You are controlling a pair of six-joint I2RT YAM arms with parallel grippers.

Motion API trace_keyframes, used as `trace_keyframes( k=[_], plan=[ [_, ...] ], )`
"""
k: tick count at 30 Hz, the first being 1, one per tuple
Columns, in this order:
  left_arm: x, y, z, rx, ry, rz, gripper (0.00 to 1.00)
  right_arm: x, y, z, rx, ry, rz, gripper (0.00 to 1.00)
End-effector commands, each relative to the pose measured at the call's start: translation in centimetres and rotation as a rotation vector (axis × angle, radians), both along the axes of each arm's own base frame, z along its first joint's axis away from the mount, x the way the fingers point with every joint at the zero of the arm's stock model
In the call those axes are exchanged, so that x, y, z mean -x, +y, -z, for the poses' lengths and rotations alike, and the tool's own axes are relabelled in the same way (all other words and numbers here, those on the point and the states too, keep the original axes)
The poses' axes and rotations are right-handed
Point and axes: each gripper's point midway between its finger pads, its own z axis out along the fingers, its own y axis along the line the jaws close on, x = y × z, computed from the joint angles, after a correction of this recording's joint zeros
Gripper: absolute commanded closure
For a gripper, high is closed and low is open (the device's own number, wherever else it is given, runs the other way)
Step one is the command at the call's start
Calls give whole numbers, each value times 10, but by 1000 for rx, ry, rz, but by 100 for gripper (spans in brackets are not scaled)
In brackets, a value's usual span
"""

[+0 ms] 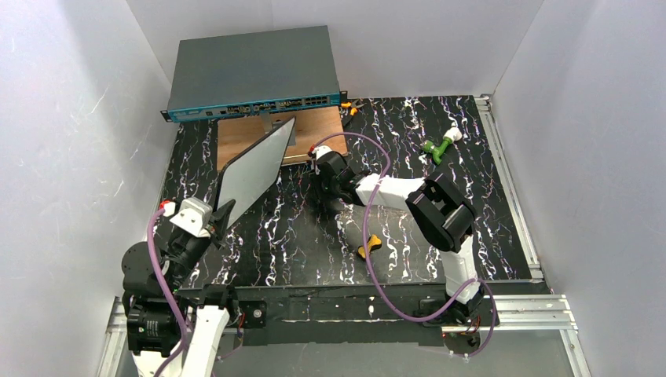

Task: Erase the whiteboard
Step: Move the whiteboard stand to the center of the board.

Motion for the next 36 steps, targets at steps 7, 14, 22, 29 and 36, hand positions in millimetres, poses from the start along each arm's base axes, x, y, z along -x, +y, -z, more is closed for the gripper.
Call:
trace_keyframes(
  k=[7, 14, 22, 29, 36],
  plan=[
    [18, -28, -43, 51, -160, 176, 100, 9, -38, 16, 165, -43, -52, 94],
    [2, -45, -35, 222, -127, 270, 100, 36, -92, 2, 209, -93, -188, 98],
    [-21, -52, -21, 404, -127, 323, 100, 57, -141, -6, 184, -99, -288, 87],
    [-41, -60, -9, 497, -113, 359, 100, 67, -144, -25, 52, 53, -319, 52],
    [-58, -89, 9, 493, -62, 395, 100, 78, -149, -52, -46, 77, -348, 34]
  ],
)
